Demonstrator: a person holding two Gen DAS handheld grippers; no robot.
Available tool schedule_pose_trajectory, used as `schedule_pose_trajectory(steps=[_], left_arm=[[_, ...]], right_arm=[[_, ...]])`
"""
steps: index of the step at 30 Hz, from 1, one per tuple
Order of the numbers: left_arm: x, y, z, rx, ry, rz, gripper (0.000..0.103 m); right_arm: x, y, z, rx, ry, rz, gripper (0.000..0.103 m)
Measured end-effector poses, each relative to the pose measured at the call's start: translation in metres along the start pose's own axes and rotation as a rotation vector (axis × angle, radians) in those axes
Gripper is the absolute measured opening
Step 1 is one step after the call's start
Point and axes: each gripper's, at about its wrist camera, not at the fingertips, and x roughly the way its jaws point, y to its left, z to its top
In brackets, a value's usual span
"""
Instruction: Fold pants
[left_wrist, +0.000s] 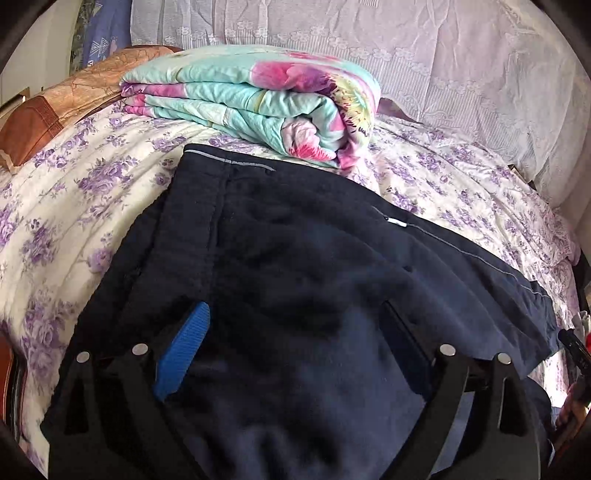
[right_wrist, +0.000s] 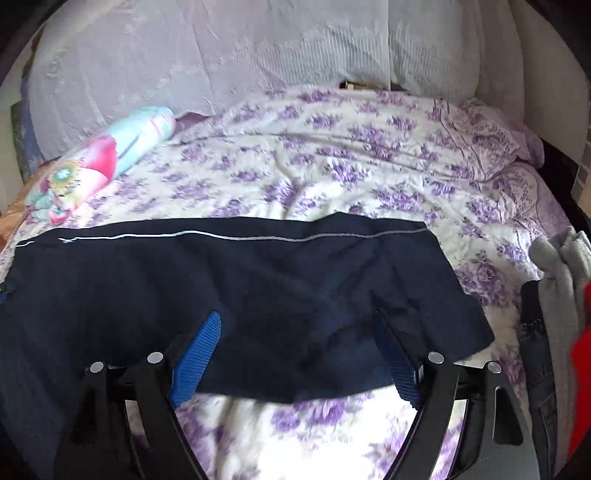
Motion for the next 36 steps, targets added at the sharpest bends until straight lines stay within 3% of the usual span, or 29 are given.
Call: schedule_pose_trajectory(steps=[2,4,6,8,10,12,15,19,23,27,29,30,31,32,36], left_arm=[[-0.016,0.002,-0.012,-0.019,-0.016,-0.056,0.090],[-0.021,0.004,-0.027,-0.025,0.000,-0.054,0.091],[-0.021,0.005,-0.044,-0.011,0.032,-0.023,0.091],[-0.025,-0.007,-0.052,0.043,0.016,0.046,0.092],[-0.025,-0.021,-0.058,0.103,0.008,0.125,0.092],[-0.038,-0.037,-0.067,0.161,-0.069,0.189,0.092],[-0.060,-0.057,-0.067,0.222,-0.188,0.150,0.098],[-0.071,-0.086,-0.032,0.219,-0.288,0.150,0.098],[-0.053,-0.105,-0.004,0.206,-0.281,0.137,0.098],[-0.025,-0.101,-0.024,0.178,-0.323,0.142,0.098],[-0.006,-0.099,-0.026,0.138,-0.180,0.163,0.098],[-0.002,-0.099,-0.021,0.128,-0.131,0.106,0.098],[-0.002,-0.098,-0.020,0.113,-0.129,0.045,0.098],[-0.003,-0.097,-0.020,0.097,-0.144,0.038,0.098],[-0.014,-0.081,-0.018,0.073,-0.177,0.129,0.098]], right_arm=[[-0.022,0.004,-0.015,0.003,-0.016,0.045,0.087],[-0.030,0.010,-0.036,0.000,0.013,0.082,0.091],[-0.022,0.018,-0.060,-0.024,0.096,0.089,0.091],[-0.006,0.027,-0.074,-0.056,0.236,0.068,0.094],[-0.023,0.028,-0.070,-0.059,0.169,0.042,0.095],[-0.047,0.027,-0.070,-0.039,0.066,0.037,0.095],[-0.064,0.035,-0.061,-0.007,-0.007,0.133,0.099],[-0.068,0.068,-0.018,-0.029,-0.079,0.088,0.099],[-0.054,0.083,0.018,0.046,-0.129,0.037,0.099],[-0.030,0.078,-0.002,0.098,-0.142,0.049,0.099],[-0.018,0.079,-0.013,0.056,-0.102,0.070,0.099],[-0.014,0.082,-0.015,0.045,-0.077,0.062,0.099],[-0.010,0.085,-0.014,0.040,-0.057,0.054,0.099],[-0.009,0.087,-0.013,0.032,-0.048,0.060,0.099],[-0.008,0.098,-0.021,-0.018,-0.047,0.070,0.099]])
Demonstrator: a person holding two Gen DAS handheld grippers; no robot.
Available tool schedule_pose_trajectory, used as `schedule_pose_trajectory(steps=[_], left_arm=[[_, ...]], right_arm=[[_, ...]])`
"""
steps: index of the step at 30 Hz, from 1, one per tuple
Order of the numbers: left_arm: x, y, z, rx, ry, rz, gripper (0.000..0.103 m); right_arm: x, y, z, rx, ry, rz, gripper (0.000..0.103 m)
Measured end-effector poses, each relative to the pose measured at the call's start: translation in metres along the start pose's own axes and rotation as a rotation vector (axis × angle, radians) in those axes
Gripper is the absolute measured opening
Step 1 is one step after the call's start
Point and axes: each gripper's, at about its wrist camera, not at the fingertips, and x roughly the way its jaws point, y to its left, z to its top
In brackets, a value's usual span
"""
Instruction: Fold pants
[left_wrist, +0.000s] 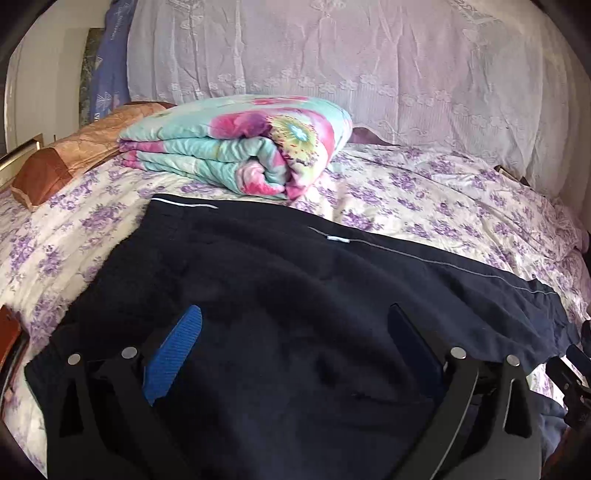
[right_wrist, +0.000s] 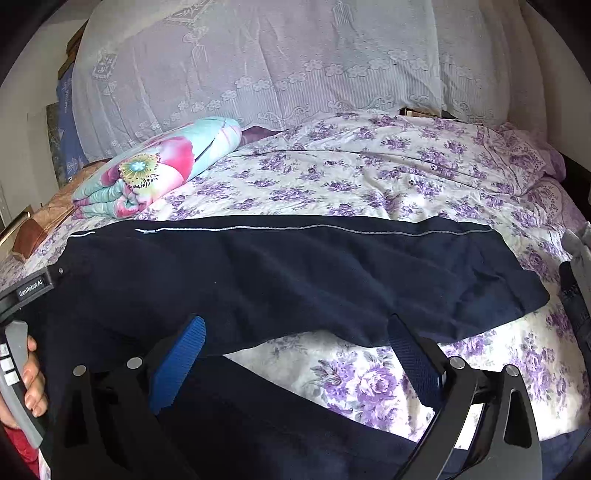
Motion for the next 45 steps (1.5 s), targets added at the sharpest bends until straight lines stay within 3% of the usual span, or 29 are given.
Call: schedule_pose_trajectory(steps=[4,7,8,10,12,17,22,28,31,33,35,38,41,43,45], left_arm=[[-0.001,0.050,0.000,-0.176,0.055,-0.039,0.098],[-0.014,0.102,-0.018,-0.374,0.020,-0.018,0.098],[-0.018,0.110,-0.023,-0.398,0.010,-0.053,0.098],[-0.027,0.110,-0.031,-0.349,0.001,-0.056,0.098],[-0.039,0.094,-0.040,-0.246,-0.028,0.041,0.098],[-0.058,0.052,-0.050,-0.032,-0.113,0.116,0.098],[-0.060,0.035,-0.051,0.069,-0.119,0.159,0.098],[-0.057,0.044,-0.050,0.025,-0.087,0.137,0.098],[-0.056,0.049,-0.042,0.014,-0.066,0.086,0.098],[-0.060,0.052,-0.024,0.039,-0.085,0.088,0.098],[-0.061,0.053,-0.004,0.090,-0.123,0.147,0.098],[-0.039,0.062,0.030,0.130,-0.075,0.143,0.098],[0.005,0.090,0.050,-0.013,0.052,0.087,0.098],[0.039,0.114,0.052,-0.149,0.126,0.003,0.098],[0.062,0.130,0.050,-0.215,0.181,-0.026,0.098]], right_arm=[[0.003,-0.003,-0.002,0.010,0.012,0.036,0.099],[0.006,-0.011,-0.002,0.058,0.024,0.057,0.099],[0.007,-0.012,-0.003,0.069,0.025,0.063,0.099],[0.007,-0.011,-0.004,0.065,0.022,0.065,0.099],[0.006,-0.006,-0.005,0.042,0.015,0.055,0.099],[0.002,0.000,-0.006,0.014,-0.003,0.039,0.099],[0.003,-0.006,-0.006,0.044,0.003,0.050,0.099],[0.008,-0.009,-0.008,0.061,0.026,0.061,0.099],[0.011,-0.011,-0.009,0.073,0.036,0.065,0.099],[0.013,-0.012,-0.010,0.081,0.048,0.075,0.099],[0.015,-0.013,-0.010,0.090,0.056,0.087,0.099],[0.018,-0.014,-0.011,0.095,0.068,0.104,0.099],[0.023,-0.015,-0.011,0.104,0.085,0.127,0.099],[0.024,-0.017,-0.011,0.118,0.084,0.155,0.099],[0.026,-0.020,-0.012,0.138,0.085,0.179,0.099]])
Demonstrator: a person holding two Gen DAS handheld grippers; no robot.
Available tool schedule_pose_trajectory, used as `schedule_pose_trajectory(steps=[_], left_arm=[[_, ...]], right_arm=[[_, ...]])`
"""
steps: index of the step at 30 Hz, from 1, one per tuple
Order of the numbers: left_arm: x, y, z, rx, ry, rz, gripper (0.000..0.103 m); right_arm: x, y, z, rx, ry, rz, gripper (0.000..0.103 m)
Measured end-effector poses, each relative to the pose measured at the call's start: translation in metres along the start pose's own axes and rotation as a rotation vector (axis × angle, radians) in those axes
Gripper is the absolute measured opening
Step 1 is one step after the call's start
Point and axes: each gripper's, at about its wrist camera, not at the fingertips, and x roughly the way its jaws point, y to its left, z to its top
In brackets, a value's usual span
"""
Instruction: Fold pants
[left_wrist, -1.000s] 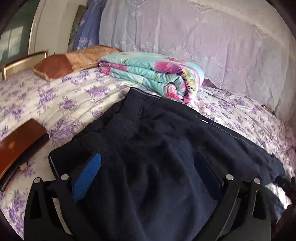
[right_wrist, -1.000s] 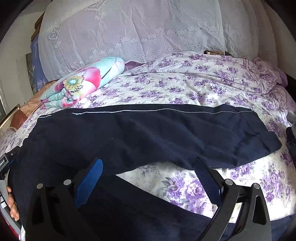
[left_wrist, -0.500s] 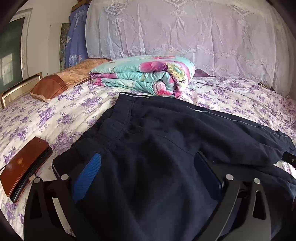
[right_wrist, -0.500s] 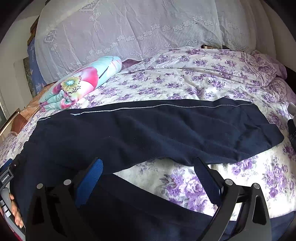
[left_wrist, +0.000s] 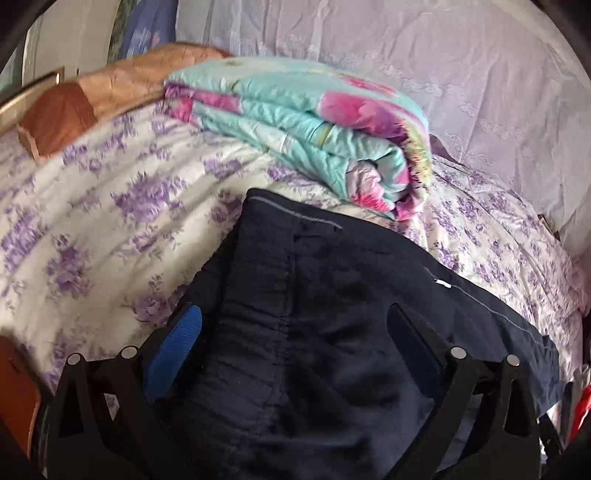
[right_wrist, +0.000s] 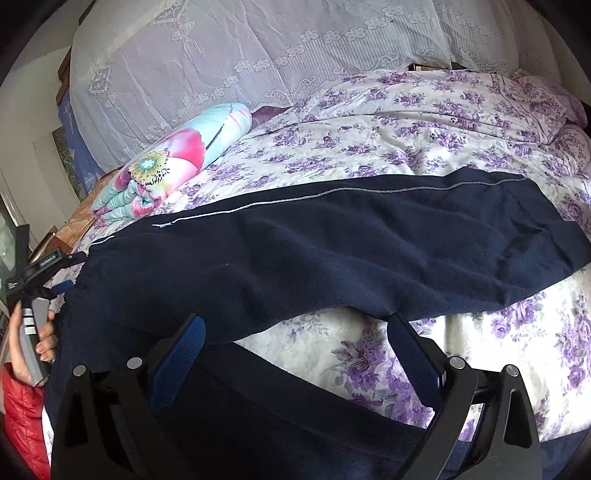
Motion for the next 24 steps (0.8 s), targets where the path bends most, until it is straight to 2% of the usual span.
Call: schedule_pose_trajectory(steps=[1,2,4,6,9,13,17,18,19,20,21,23,24], left_arm=[[0.004,0.005,0.002,-0.011,0.015,-0.018,0.098],[0.004,0.010,0.009,-0.008,-0.005,-0.050,0.098],[0.001,0.015,0.022,0.011,-0.061,-0.025,0.098],[0.005,0.020,0.034,0.014,-0.078,-0.021,0.098],[0.026,0.026,0.049,0.009,-0.011,-0.114,0.098],[0.056,0.027,0.057,0.016,0.073,-0.162,0.098],[0.066,0.034,0.063,-0.016,0.096,-0.229,0.097],[0.066,0.035,0.063,-0.019,0.094,-0.246,0.095],[0.065,0.035,0.064,-0.015,0.089,-0.260,0.071],[0.065,0.034,0.064,-0.004,0.091,-0.259,0.059],[0.065,0.032,0.063,0.009,0.081,-0.227,0.052],[0.062,0.031,0.063,0.023,0.062,-0.216,0.046],[0.058,0.030,0.064,0.031,0.042,-0.207,0.037]], right_arm=[[0.001,-0.002,0.000,0.010,0.006,0.008,0.099],[0.003,-0.003,0.001,0.019,0.014,0.013,0.099],[0.009,-0.005,0.001,0.036,0.036,0.017,0.099],[0.013,-0.006,0.000,0.040,0.054,0.020,0.099],[0.014,-0.006,0.000,0.043,0.056,0.025,0.099],[0.014,-0.010,0.000,0.070,0.053,0.052,0.099],[0.013,-0.014,0.000,0.097,0.047,0.078,0.099],[0.013,-0.015,0.000,0.101,0.046,0.083,0.099],[0.013,-0.015,0.000,0.105,0.043,0.088,0.099],[0.012,-0.016,0.000,0.112,0.040,0.094,0.099],[0.012,-0.017,0.000,0.119,0.037,0.102,0.099],[0.012,-0.020,0.000,0.131,0.032,0.115,0.099],[0.012,-0.020,0.000,0.134,0.030,0.119,0.099]])
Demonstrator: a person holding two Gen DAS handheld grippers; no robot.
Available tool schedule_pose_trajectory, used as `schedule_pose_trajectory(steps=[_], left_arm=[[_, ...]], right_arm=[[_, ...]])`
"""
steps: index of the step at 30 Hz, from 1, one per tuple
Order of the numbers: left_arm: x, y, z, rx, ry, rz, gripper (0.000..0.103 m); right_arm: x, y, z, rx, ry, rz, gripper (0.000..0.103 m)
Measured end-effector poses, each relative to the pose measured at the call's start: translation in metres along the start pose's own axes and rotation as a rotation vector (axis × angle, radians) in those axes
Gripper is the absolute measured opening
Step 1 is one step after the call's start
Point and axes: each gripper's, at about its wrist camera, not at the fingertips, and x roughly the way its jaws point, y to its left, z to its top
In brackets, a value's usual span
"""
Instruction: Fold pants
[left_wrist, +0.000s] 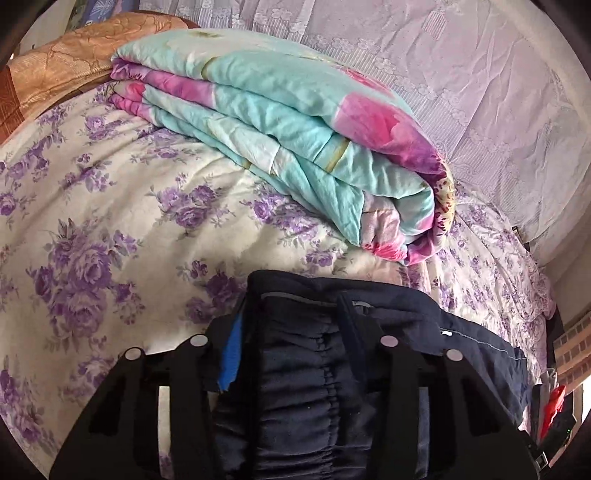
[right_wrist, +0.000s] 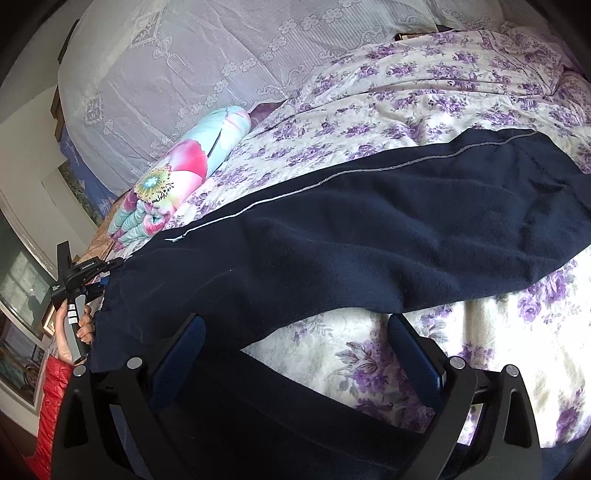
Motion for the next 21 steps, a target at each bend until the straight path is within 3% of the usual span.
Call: schedule_pose_trajectory(steps=[1,4,12,16,21], left_arm=[[-0.005,0.001,0.001,0.003,-0.016,-0.001,0.030],[-0.017,0.005,0.004,-0.016,-0.063,-0.053,0.020],[-0.043,-0.016,0.001,0.037,-0.131,-0.093,0.018],[-0.035,-0.008,0.002,0.009,-0.102,-0.090,0.018],[-0.018,0.002,0.002,-0.033,-0.055,-0.080,0.022]], right_arm=[[0.000,-0.001,0.000,0.003,-0.002,0.004,0.099],[-0.001,-0.001,0.000,0.010,-0.005,0.012,0.099],[-0.005,-0.001,0.010,0.027,-0.043,0.038,0.096],[0.009,0.022,0.054,-0.131,-0.052,-0.044,0.095],[0.070,0.031,0.117,-0.303,0.090,-0.088,0.094]])
